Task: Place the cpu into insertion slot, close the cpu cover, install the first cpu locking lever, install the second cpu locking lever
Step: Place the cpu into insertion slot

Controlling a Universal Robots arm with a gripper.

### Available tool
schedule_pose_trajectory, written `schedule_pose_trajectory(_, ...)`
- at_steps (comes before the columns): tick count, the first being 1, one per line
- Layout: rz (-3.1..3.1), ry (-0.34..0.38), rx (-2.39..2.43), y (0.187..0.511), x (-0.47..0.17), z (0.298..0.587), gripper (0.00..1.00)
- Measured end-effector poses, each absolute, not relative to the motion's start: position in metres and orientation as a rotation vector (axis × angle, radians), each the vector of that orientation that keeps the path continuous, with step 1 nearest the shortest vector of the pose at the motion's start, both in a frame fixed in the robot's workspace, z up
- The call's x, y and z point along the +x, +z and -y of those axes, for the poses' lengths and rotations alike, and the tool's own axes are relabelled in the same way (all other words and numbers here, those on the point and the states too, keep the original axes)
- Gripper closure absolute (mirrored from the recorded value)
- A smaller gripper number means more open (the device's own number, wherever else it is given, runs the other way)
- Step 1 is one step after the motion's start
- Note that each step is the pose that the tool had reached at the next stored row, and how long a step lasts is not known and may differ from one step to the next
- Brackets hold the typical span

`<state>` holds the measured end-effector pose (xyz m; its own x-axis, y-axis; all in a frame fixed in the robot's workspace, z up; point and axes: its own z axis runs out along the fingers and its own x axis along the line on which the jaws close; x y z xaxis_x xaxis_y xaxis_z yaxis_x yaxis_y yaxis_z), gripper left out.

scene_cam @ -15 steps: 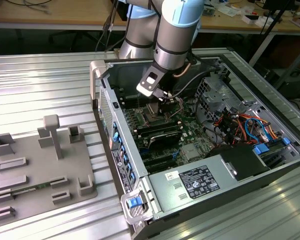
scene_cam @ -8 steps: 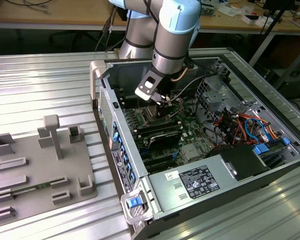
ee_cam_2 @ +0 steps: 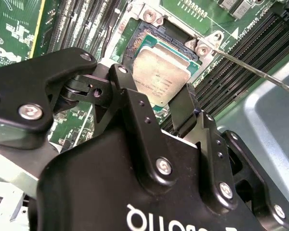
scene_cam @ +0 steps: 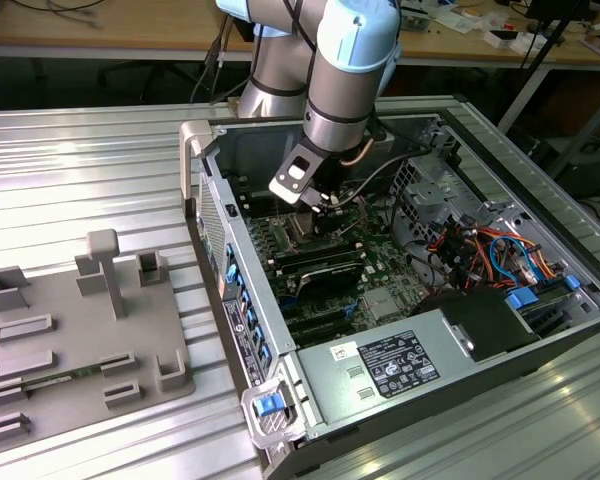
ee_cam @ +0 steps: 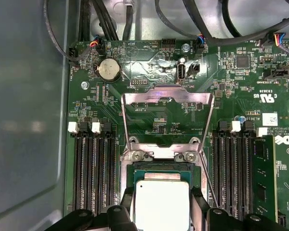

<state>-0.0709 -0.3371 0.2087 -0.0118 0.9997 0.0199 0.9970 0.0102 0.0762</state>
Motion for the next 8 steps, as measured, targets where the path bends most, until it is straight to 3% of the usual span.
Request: schedule_pose_trajectory(8,-2.204,0.106,2.180,0.2070,-0.0709,0.3371,0.45)
